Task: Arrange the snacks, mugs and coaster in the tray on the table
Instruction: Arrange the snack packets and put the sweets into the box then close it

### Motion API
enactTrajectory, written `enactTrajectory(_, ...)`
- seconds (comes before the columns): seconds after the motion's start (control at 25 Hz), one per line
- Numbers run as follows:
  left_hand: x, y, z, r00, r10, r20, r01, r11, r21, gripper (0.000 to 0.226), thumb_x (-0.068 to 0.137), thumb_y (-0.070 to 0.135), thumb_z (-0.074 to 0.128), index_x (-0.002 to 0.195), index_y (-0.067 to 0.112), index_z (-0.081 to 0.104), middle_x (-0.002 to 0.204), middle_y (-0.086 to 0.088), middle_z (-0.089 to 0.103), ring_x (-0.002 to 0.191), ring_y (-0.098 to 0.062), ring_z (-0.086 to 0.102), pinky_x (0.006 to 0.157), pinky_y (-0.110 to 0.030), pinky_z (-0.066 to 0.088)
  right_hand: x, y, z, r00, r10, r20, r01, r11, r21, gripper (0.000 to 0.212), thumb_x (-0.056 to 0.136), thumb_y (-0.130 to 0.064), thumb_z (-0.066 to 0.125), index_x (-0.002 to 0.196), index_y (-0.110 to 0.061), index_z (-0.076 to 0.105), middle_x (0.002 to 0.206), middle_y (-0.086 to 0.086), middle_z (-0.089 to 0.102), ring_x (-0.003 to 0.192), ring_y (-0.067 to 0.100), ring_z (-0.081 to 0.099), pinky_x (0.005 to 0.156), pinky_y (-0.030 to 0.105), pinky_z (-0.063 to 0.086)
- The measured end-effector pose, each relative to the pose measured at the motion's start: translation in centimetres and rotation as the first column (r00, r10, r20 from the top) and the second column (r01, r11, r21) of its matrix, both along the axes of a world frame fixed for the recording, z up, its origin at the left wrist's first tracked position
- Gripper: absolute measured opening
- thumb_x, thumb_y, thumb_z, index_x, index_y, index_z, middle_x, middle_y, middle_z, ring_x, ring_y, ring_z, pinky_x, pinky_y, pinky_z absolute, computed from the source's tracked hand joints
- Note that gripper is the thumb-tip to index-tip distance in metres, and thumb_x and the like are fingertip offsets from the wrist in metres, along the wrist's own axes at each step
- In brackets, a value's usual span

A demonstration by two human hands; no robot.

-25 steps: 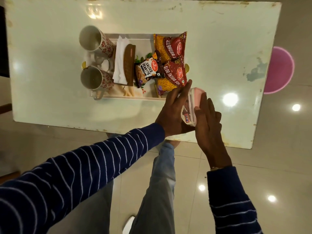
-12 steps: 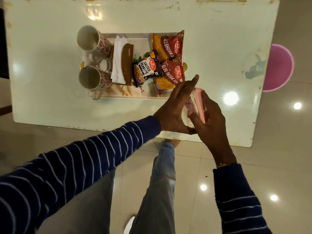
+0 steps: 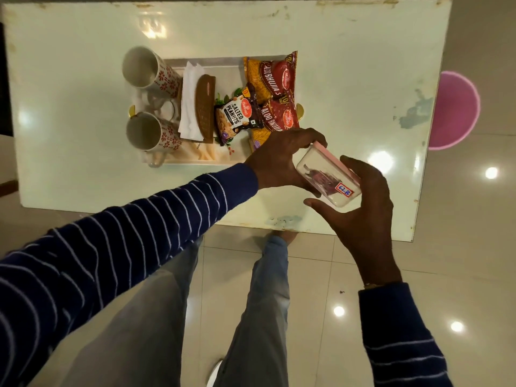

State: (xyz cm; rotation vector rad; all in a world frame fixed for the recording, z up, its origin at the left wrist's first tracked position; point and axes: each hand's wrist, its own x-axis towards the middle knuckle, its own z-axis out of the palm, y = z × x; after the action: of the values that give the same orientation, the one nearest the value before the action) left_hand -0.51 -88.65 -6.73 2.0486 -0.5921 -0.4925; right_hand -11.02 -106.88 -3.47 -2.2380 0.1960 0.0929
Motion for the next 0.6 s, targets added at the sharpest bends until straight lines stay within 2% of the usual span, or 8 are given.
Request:
enactTrajectory(0.12,-0.5,-0.4,-0.4,1.000,0.013,-0.002,-0.013,1.000,-0.003,0.070,0.059,0.028,0.094,0.114,-0.001,0.062,0.111,-0.013,0.069,0.102,-0.024,0.066,0.083,-0.023,0.054,-0.3,0.2,-0.3,0.998,-0.039,0.049,0.040,0.999,-0.015,0.066,0.077,-0.037,0.086,0.132,-0.014,0.059,0.124,-0.005,0.063,0.111,0.016,0.063,0.096,0.037,0.053)
enactTrajectory(0.24,-0.5,-0.6,-0.5,1.000,0.015,-0.022,-0.015,1.000,0.022,0.071,0.059,0.031,0.094,0.116,0.001,0.063,0.112,-0.012,0.070,0.103,-0.023,0.066,0.084,-0.017,0.051,-0.3,0.1,-0.3,0.997,-0.050,0.064,0.051,0.999,-0.012,0.063,0.076,-0.036,0.087,0.129,-0.012,0.062,0.122,-0.003,0.066,0.109,0.014,0.065,0.097,0.029,0.052)
enactTrajectory(0.4,-0.3,-0.8,-0.1,0.999,-0.032,-0.012,0.032,0.997,0.071,0.067,0.061,0.037,0.093,0.111,0.002,0.066,0.106,-0.012,0.072,0.098,-0.024,0.066,0.081,-0.038,0.057,-0.5,-0.7,-0.4,0.997,-0.036,0.062,0.036,0.999,-0.008,0.063,0.073,-0.034,0.089,0.125,-0.009,0.064,0.119,0.001,0.069,0.107,0.009,0.064,0.096,0.023,0.052)
enactTrajectory(0.52,-0.3,-0.5,0.1,0.997,-0.068,-0.028,0.070,0.991,0.116,0.065,0.061,0.039,0.092,0.108,0.002,0.066,0.103,-0.012,0.072,0.094,-0.026,0.066,0.077,-0.043,0.057,-0.5,-0.9,-0.4,0.999,-0.025,0.033,0.025,1.000,-0.017,0.061,0.073,-0.036,0.088,0.123,-0.009,0.065,0.117,0.004,0.071,0.104,0.010,0.065,0.092,0.029,0.056)
enactTrajectory(0.6,-0.7,-0.3,0.2,0.998,-0.049,-0.038,0.053,0.992,0.111,0.065,0.061,0.037,0.092,0.108,0.002,0.066,0.104,-0.012,0.072,0.095,-0.026,0.066,0.078,-0.043,0.057,-0.5,-0.6,-0.3,0.999,-0.014,0.037,0.015,1.000,-0.023,0.061,0.074,-0.037,0.087,0.123,-0.009,0.065,0.116,0.005,0.071,0.102,0.008,0.065,0.092,0.026,0.056)
